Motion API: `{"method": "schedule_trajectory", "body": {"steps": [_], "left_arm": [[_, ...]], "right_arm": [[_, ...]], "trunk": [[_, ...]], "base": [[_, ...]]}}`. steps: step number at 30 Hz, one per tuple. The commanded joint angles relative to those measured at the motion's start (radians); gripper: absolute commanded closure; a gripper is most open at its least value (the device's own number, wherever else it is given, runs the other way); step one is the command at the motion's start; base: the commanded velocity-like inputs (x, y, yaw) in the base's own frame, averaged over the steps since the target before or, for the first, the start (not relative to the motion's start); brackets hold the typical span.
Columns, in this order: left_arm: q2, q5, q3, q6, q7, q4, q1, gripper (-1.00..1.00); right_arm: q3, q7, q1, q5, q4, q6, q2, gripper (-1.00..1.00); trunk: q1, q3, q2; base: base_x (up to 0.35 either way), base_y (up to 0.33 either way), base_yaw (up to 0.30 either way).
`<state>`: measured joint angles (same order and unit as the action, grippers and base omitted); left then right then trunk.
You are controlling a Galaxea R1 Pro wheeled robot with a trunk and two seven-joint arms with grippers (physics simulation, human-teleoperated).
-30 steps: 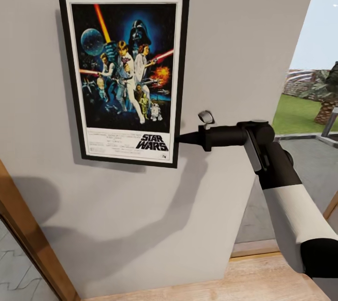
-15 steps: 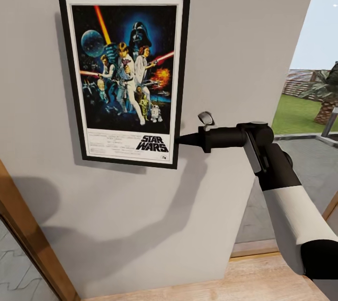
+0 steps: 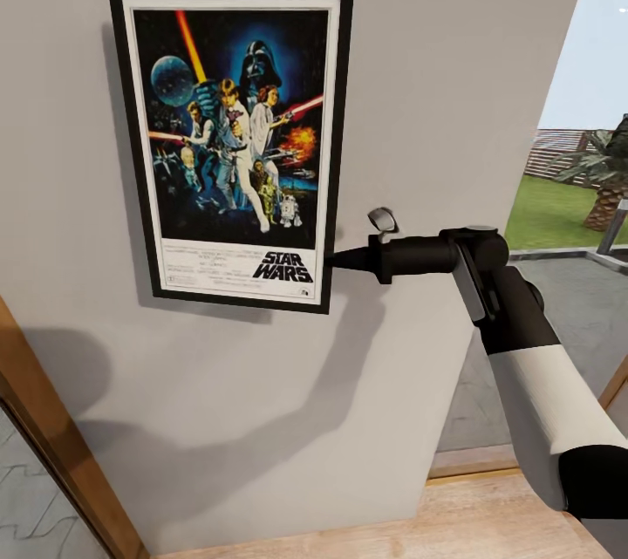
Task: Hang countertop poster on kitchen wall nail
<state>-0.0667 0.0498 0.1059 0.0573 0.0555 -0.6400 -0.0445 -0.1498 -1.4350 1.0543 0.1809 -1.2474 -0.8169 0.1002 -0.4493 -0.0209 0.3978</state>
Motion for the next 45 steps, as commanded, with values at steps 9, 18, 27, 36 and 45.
{"method": "schedule_trajectory", "body": {"steps": [9, 18, 27, 36, 45], "left_arm": [[0.001, 0.005, 0.005, 0.002, 0.006, -0.001, 0.0, -1.0], [0.001, 0.005, 0.005, 0.001, 0.006, -0.001, 0.0, -1.0], [0.001, 0.005, 0.005, 0.001, 0.006, -0.001, 0.0, -1.0], [0.001, 0.005, 0.005, 0.001, 0.006, -0.001, 0.0, -1.0], [0.009, 0.005, 0.014, 0.006, 0.003, -0.006, 0.0, -1.0]], "right_arm": [[-0.002, 0.0, 0.001, 0.008, 0.001, -0.014, 0.0, 1.0], [-0.002, 0.002, 0.001, 0.006, 0.002, -0.015, 0.0, 1.0], [-0.002, 0.002, 0.001, 0.006, 0.002, -0.016, 0.0, 1.0], [-0.002, 0.004, 0.001, 0.006, 0.003, -0.016, 0.0, 1.0], [0.024, 0.015, -0.002, 0.006, -0.036, -0.048, 0.003, 1.0]], "trunk": [[-0.001, -0.002, 0.002], [-0.001, -0.002, 0.002], [-0.001, -0.002, 0.002], [-0.001, -0.002, 0.002], [-0.001, -0.002, 0.002]], "base": [[0.0, 0.0, 0.0], [0.0, 0.0, 0.0], [0.13, 0.0, 0.0], [0.013, 0.0, 0.0], [0.0, 0.0, 0.0]]}}
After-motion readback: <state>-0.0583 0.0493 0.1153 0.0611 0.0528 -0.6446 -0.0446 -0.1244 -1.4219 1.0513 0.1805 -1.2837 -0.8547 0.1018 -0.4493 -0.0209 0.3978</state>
